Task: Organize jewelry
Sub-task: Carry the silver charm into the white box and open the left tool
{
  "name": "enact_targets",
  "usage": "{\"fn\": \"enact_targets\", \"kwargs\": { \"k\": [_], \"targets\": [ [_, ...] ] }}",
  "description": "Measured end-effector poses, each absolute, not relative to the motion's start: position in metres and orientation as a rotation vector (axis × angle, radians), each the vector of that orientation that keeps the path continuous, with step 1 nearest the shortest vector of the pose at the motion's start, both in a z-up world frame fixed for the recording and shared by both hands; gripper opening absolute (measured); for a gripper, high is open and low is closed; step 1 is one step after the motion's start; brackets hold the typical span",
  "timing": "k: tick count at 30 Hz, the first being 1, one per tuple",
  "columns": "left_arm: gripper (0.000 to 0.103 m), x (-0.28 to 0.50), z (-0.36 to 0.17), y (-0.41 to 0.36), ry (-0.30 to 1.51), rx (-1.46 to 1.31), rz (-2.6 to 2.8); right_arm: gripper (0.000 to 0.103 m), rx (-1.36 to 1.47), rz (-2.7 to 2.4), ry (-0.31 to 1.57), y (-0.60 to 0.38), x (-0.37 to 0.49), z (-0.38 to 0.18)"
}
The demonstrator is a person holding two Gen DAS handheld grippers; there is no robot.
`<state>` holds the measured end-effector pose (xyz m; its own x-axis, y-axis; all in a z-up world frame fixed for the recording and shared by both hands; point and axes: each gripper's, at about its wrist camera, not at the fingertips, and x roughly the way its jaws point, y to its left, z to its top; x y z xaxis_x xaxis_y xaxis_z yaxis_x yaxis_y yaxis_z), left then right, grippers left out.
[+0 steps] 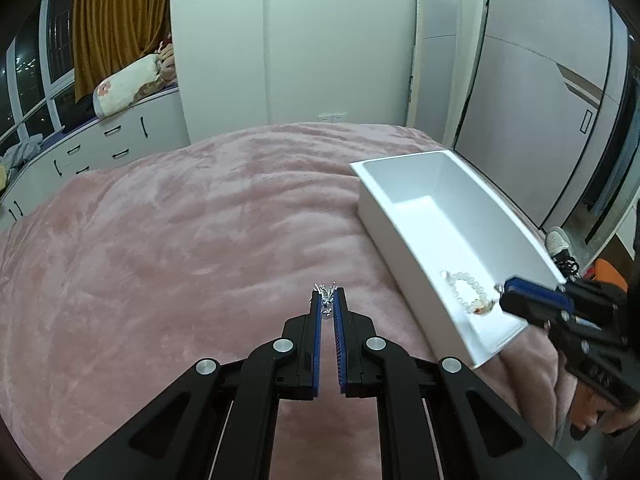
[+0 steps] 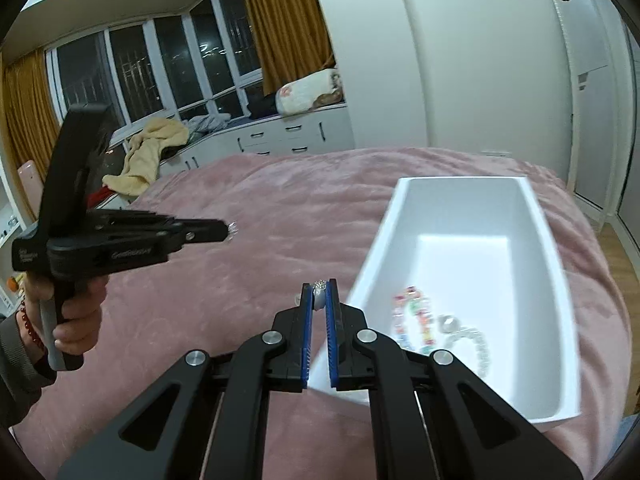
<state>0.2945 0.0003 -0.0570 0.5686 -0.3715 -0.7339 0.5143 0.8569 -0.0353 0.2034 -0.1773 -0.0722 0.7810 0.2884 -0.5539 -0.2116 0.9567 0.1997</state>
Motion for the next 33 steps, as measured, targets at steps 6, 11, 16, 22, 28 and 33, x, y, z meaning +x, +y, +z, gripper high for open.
{"fn": "enact_targets", "kwargs": {
  "k": [6, 11, 16, 22, 28, 33],
  "targets": [
    [0.011, 0.285, -0.047, -0.029, 0.789, 0.207, -0.571, 0.007, 0.141, 0.221, 0.611, -0.214, 0.195, -0.07],
    [0.011, 0.281, -0.042, -0.059, 0.771, 0.206, -0.616, 0.007, 0.178, 0.181, 0.601, -0.24, 0.189, -0.077],
    [0.011, 0.277, -0.045, -0.093, 0.774, 0.206, -0.66, 0.007, 0.221, 0.17, 0.601, -0.263, 0.188, -0.091],
    [0.011, 0.273, -0.066, -0.136, 0.807, 0.229, -0.702, 0.007, 0.275, 0.158, 0.58, -0.292, 0.191, -0.104],
    [0.011, 0.288, -0.097, -0.161, 0.861, 0.193, -0.697, 0.007, 0.269, 0.179, 0.529, -0.302, 0.179, -0.099],
    [0.011, 0.292, -0.115, -0.176, 0.891, 0.159, -0.732, 0.007, 0.253, 0.196, 0.559, -0.303, 0.178, -0.107]
  ]
}}
